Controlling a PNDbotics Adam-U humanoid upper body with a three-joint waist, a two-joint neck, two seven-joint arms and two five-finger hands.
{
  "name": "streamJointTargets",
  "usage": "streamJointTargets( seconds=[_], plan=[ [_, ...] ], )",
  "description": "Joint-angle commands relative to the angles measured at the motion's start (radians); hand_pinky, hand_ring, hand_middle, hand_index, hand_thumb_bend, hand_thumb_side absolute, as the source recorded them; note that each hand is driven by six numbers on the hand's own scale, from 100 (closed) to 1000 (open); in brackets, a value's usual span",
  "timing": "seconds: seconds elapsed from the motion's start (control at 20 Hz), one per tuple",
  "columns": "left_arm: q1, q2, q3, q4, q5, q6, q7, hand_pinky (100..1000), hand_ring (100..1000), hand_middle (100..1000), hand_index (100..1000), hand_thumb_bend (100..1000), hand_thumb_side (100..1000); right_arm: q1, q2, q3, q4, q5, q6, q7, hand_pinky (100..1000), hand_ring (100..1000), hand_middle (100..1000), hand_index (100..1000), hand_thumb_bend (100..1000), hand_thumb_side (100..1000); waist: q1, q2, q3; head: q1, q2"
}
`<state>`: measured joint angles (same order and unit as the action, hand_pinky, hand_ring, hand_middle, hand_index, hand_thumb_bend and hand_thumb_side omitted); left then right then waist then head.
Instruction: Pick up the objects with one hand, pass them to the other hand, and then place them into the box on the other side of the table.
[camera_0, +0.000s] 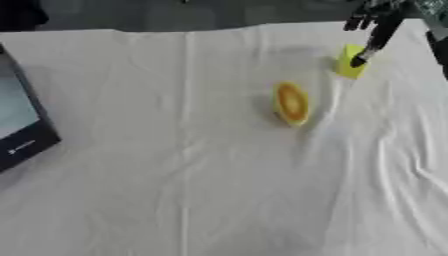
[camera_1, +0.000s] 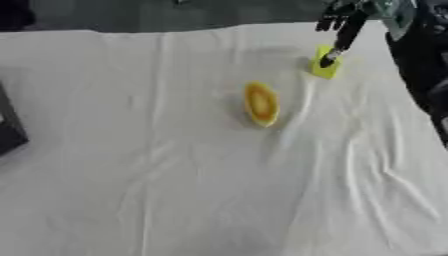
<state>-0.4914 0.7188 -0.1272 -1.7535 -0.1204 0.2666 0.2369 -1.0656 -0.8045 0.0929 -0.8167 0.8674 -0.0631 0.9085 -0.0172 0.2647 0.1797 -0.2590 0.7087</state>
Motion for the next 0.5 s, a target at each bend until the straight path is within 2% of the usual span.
streamJointTargets(
  seconds=[0.05, 0.5],
  plan=[
    [-0.014, 0.015, 0.011, -0.017, -0.004, -0.002, 0.002, 786, 672, 592, 740, 805, 399, -0.015, -0.016, -0.02, -0.008, 0.039, 0.015, -0.005, 1000, 943, 897, 902, 601, 229, 0.002, 0.0, 0.003, -0.005, -0.017],
    [-0.012, 0.01, 0.013, -0.019, -0.005, -0.004, 0.003, 788, 673, 593, 739, 801, 397, -0.01, -0.009, -0.046, 0.004, 0.127, 0.039, -0.065, 1000, 941, 894, 904, 595, 237, 0.007, 0.017, 0.011, -0.012, -0.034]
  ],
)
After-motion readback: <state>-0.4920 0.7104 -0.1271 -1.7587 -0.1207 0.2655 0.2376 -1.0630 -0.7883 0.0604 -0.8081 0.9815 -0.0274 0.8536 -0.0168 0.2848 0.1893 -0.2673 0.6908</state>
